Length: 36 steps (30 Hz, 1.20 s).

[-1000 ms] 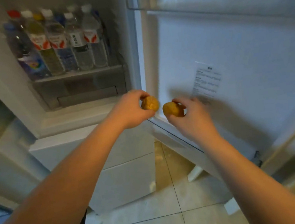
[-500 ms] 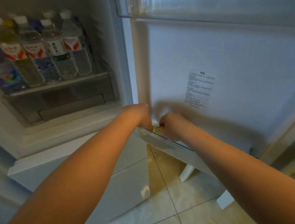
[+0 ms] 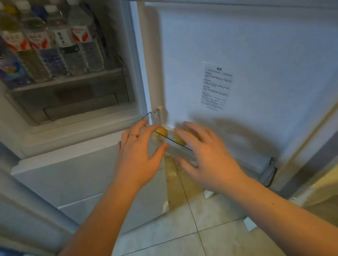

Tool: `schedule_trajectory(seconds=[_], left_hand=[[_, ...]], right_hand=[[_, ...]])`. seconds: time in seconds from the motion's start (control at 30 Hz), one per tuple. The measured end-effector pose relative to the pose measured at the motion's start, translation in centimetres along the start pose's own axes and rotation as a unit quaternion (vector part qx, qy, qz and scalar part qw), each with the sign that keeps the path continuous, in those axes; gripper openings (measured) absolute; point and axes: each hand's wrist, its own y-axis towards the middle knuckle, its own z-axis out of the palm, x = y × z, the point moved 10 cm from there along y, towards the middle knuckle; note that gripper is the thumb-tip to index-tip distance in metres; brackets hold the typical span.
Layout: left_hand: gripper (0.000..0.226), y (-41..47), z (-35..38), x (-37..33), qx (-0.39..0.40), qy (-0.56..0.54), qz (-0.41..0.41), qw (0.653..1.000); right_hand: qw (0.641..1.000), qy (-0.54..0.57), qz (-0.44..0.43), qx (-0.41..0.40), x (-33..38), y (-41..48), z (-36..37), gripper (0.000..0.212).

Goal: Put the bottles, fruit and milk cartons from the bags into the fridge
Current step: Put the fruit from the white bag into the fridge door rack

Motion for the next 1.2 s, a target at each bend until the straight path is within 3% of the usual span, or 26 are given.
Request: schedule_trajectory(seconds=[0.17,0.57,0.8,1.07,1.2], left_hand=[[0.069,-7.7,1.5,-1.0,-0.031,0.003,-0.048,0.998],[0.081,-24.1,11.4,-10.6,-0.013,0.115,-0.223,0.968],[0.088,-26.8,20.5,-20.3,0.061,0.095,-0.239,0.965],[0.083,-23.0,31.8,-29.2,0.177,0.090,-0.168,0.966],[0.078,-19.3,36.6,-32.0,0.198,0.075,-0.127,0.969]], right_hand=[[0.994,-0.025,-0.100,-0.022,0.7,-6.0,0.3,0.076],[0.970,-0.068,-0.217,0.089,-7.2,-22.3,-0.1,0.076],[0.975,-0.071,-0.166,0.132,-17.9,-28.1,-2.4,0.075],[0.984,-0.080,-0.041,0.155,-31.4,-30.2,-5.0,0.076],[0.984,-0.073,0.023,0.161,-38.0,-29.8,-6.2,0.076]])
